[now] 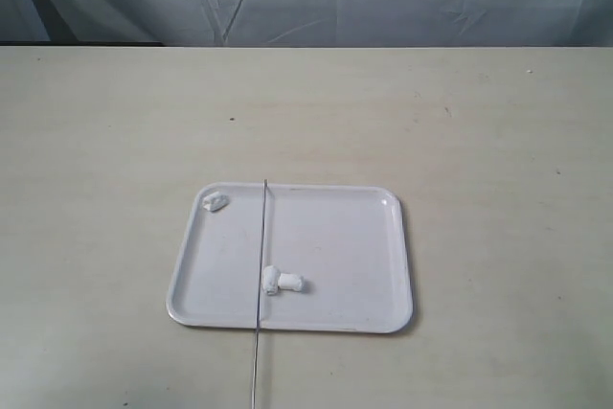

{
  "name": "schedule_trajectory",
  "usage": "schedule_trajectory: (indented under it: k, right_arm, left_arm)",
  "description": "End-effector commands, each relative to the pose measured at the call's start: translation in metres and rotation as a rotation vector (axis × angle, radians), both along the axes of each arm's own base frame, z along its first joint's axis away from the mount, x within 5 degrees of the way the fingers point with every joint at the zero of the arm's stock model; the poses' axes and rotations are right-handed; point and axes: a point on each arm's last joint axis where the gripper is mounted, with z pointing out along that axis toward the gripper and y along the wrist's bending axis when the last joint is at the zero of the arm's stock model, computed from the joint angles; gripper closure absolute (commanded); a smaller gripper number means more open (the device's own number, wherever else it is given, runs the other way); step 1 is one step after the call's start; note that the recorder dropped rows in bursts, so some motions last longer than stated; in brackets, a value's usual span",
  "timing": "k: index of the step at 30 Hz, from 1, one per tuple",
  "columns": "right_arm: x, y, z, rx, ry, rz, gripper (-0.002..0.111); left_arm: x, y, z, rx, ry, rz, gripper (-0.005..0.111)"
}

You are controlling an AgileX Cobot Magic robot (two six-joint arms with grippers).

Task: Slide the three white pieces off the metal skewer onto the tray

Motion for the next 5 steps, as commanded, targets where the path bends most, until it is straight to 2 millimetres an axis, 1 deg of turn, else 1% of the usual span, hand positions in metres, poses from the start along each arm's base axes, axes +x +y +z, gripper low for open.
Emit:
schedule_trajectory:
  k: [1, 5]
  right_arm:
    - [0.0002, 0.0004, -0.0013, -0.001, -0.010, 0.007, 0.109]
    - [0.0002, 0.0004, -0.0013, -0.001, -0.010, 0.007, 0.109]
  left_arm:
    - [-0.0001, -0.0005, -0.0004, -0.005, -0.006, -0.007, 0.107]
    - [-0.0001, -0.0005, -0.0004, -0.005, -0.006, -0.007, 0.107]
